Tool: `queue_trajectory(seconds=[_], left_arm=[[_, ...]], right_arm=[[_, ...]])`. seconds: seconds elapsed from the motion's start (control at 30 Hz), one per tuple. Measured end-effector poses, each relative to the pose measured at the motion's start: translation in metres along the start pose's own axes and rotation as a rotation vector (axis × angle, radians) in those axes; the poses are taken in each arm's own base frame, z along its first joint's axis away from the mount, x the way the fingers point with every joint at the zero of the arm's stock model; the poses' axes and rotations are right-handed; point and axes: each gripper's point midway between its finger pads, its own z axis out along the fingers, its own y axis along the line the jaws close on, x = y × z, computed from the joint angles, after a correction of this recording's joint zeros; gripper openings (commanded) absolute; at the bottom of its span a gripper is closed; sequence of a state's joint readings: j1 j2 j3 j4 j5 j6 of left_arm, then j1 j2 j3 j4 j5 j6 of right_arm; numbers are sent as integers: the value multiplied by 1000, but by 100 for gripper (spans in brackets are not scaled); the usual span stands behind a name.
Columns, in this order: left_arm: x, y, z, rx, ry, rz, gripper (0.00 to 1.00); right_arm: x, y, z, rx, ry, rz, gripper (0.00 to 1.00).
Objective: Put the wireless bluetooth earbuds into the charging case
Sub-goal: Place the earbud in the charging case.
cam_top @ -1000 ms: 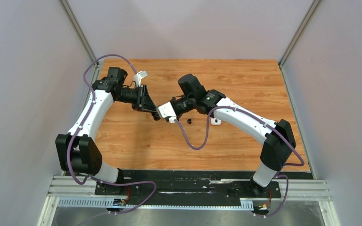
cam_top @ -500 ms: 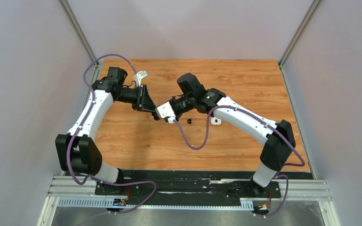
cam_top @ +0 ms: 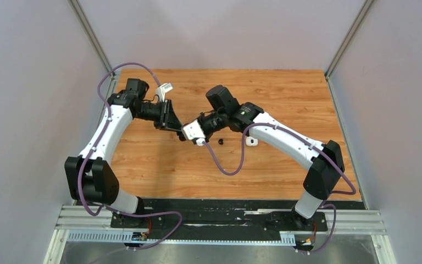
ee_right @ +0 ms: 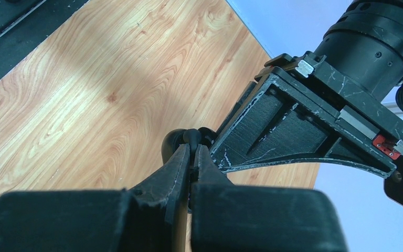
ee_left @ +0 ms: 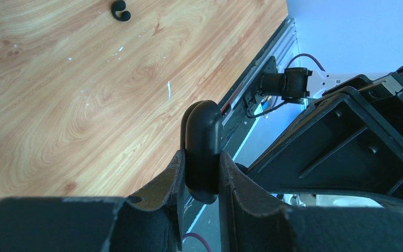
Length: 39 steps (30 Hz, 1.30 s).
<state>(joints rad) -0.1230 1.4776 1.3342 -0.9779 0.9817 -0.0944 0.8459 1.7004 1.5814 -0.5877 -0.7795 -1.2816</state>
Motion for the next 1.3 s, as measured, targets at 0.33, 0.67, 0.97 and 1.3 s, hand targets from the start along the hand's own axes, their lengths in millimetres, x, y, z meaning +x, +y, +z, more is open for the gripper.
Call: queue_trajectory(seconds=[0.33, 0.67, 0.97, 1.3], left_arm=[[-2, 0, -2, -14, -3, 22, 0], [-1, 3, -2, -32, 3, 30, 0], [0, 4, 0, -44, 7, 53, 0], [-2, 1, 1, -24, 1, 69, 0]], right_arm=[[7, 2, 4, -21, 20, -15, 0], [17, 8, 14, -58, 53, -13, 7], [16, 7, 20, -49, 85, -21, 25], [-3, -10, 8, 61, 73, -49, 39]])
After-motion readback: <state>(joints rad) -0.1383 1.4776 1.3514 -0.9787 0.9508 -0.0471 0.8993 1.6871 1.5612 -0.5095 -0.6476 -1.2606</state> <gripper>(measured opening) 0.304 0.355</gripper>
